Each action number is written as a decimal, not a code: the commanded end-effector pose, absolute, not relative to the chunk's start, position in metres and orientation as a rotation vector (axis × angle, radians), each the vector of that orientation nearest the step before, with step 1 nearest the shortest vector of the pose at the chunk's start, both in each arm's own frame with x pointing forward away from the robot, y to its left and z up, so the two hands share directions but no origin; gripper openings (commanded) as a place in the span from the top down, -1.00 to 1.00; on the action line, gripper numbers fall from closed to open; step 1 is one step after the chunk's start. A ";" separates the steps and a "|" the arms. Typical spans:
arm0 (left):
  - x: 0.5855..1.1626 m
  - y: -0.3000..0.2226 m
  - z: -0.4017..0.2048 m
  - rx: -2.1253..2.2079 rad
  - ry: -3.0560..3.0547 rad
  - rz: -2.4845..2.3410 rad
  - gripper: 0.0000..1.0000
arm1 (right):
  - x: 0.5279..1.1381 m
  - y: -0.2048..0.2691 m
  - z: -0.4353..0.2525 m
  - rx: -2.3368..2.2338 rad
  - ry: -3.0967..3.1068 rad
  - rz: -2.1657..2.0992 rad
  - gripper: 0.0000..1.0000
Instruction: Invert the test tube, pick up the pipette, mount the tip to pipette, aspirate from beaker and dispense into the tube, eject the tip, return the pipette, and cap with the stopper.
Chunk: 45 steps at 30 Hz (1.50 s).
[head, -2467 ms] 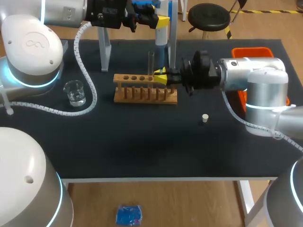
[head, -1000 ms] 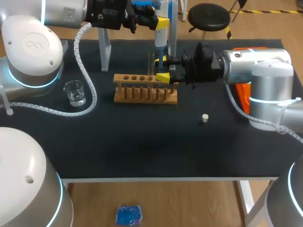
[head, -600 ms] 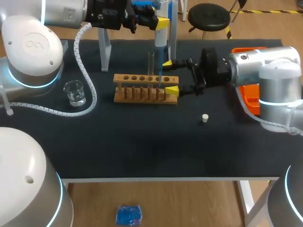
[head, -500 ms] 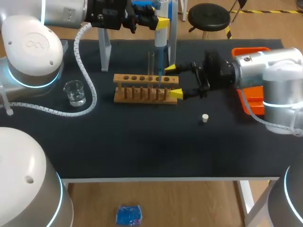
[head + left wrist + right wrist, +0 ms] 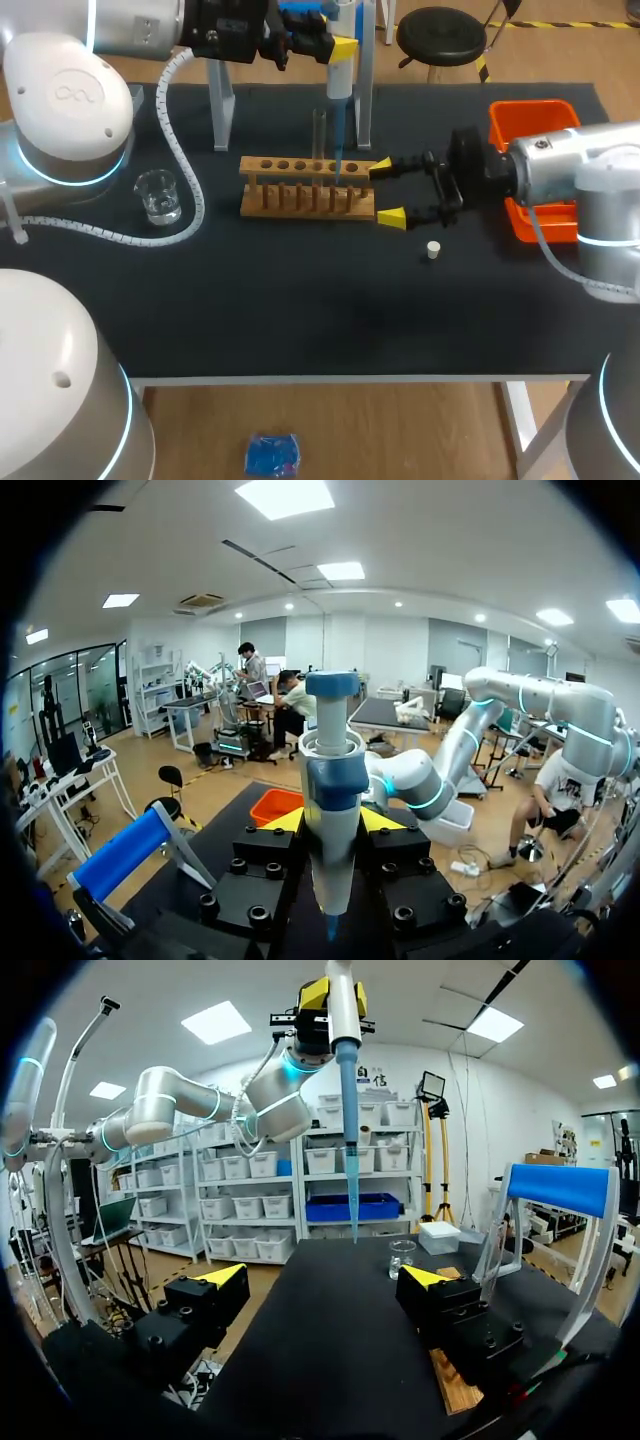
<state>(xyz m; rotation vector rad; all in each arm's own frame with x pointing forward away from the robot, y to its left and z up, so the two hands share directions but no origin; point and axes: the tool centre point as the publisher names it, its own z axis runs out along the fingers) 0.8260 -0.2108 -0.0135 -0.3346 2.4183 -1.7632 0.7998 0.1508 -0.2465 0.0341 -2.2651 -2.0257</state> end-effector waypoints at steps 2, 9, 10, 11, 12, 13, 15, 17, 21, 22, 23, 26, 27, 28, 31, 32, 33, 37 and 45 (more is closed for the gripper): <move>0.825 -0.209 -0.014 -0.333 2.414 -1.768 1.00 | 0.799 0.150 -0.246 0.033 -2.268 -2.023 -1.00; 0.825 -0.209 -0.014 -0.333 2.414 -1.768 1.00 | 0.799 0.150 -0.246 0.033 -2.268 -2.023 -1.00; 0.825 -0.209 -0.014 -0.333 2.414 -1.768 1.00 | 0.799 0.150 -0.246 0.033 -2.268 -2.023 -1.00; 0.825 -0.209 -0.014 -0.333 2.414 -1.768 1.00 | 0.799 0.150 -0.246 0.033 -2.268 -2.023 -1.00; 0.825 -0.209 -0.014 -0.333 2.414 -1.768 1.00 | 0.799 0.150 -0.246 0.033 -2.268 -2.023 -1.00; 0.825 -0.209 -0.014 -0.333 2.414 -1.768 1.00 | 0.799 0.150 -0.246 0.033 -2.268 -2.023 -1.00; 0.825 -0.206 -0.016 -0.329 2.412 -1.770 1.00 | 0.799 0.150 -0.246 0.033 -2.268 -2.023 -1.00; 0.827 -0.190 -0.022 -0.292 2.414 -1.776 1.00 | 0.799 0.150 -0.246 0.033 -2.268 -2.023 -1.00; 0.828 -0.161 -0.023 -0.235 2.411 -1.773 1.00 | 0.799 0.150 -0.246 0.033 -2.268 -2.023 -1.00; 0.829 -0.151 -0.022 -0.208 2.418 -1.770 1.00 | 0.799 0.150 -0.246 0.033 -2.268 -2.023 -1.00; 0.829 -0.143 -0.023 -0.201 2.421 -1.762 1.00 | 0.799 0.150 -0.246 0.033 -2.268 -2.023 -1.00; 0.830 -0.115 -0.026 -0.171 2.443 -1.756 1.00 | 0.799 0.150 -0.246 0.033 -2.268 -2.023 -1.00; 0.831 -0.109 -0.028 -0.158 2.442 -1.767 1.00 | 0.799 0.150 -0.246 0.033 -2.268 -2.023 -1.00; 0.831 -0.098 -0.031 -0.155 2.454 -1.768 1.00 | 0.799 0.150 -0.246 0.033 -2.268 -2.023 -1.00; 0.832 -0.073 -0.041 -0.148 2.482 -1.785 1.00 | 0.799 0.150 -0.246 0.033 -2.268 -2.023 -1.00; 0.833 -0.065 -0.045 -0.155 2.496 -1.789 1.00 | 0.799 0.150 -0.246 0.033 -2.268 -2.023 -1.00; 0.834 -0.060 -0.047 -0.149 2.496 -1.801 1.00 | 0.799 0.150 -0.246 0.033 -2.268 -2.023 -1.00; 0.838 -0.026 -0.061 -0.151 2.484 -1.818 1.00 | 0.799 0.150 -0.246 0.033 -2.268 -2.023 -1.00; 0.854 0.022 -0.085 -0.180 2.444 -1.850 1.00 | 0.799 0.150 -0.246 0.033 -2.268 -2.023 -1.00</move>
